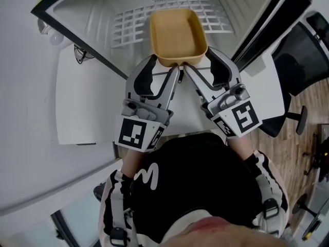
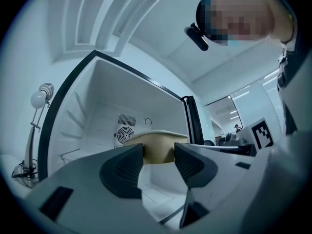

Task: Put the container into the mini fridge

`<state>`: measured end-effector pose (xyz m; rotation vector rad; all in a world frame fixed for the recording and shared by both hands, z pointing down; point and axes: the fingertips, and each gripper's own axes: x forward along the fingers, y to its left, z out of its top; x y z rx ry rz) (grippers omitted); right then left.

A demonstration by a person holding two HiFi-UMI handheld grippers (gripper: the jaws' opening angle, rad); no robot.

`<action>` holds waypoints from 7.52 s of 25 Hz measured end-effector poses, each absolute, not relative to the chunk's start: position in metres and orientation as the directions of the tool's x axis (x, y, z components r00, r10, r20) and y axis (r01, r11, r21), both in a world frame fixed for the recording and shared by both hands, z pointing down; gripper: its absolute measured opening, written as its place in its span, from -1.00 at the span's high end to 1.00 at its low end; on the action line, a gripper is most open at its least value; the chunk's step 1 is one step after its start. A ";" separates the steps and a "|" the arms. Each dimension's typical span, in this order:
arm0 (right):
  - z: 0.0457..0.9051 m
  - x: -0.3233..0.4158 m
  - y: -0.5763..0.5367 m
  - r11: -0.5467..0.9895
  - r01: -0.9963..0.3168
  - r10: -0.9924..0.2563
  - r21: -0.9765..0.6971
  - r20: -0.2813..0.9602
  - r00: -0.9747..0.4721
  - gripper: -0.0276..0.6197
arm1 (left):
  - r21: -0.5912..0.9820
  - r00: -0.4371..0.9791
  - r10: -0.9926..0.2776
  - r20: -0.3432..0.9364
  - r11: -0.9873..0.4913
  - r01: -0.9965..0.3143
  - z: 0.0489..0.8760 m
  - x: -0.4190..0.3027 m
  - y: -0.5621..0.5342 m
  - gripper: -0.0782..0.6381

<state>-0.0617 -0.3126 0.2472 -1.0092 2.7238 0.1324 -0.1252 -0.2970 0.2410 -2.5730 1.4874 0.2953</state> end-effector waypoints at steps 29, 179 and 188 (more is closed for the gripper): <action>0.247 -0.062 -0.351 0.769 -0.639 -0.623 -0.008 -0.231 -0.747 0.14 | -0.013 0.465 -0.850 -0.246 -0.477 -0.879 0.242 -0.126 -0.334 0.21; 0.260 -0.063 -0.365 0.677 -0.733 -0.733 -0.066 -0.154 -0.662 0.18 | 0.020 0.413 -0.898 -0.150 -0.421 -0.907 0.260 -0.149 -0.350 0.28; 0.270 -0.065 -0.344 0.678 -0.732 -0.733 -0.067 -0.142 -0.666 0.28 | 0.014 0.430 -0.891 -0.144 -0.436 -0.900 0.267 -0.147 -0.329 0.28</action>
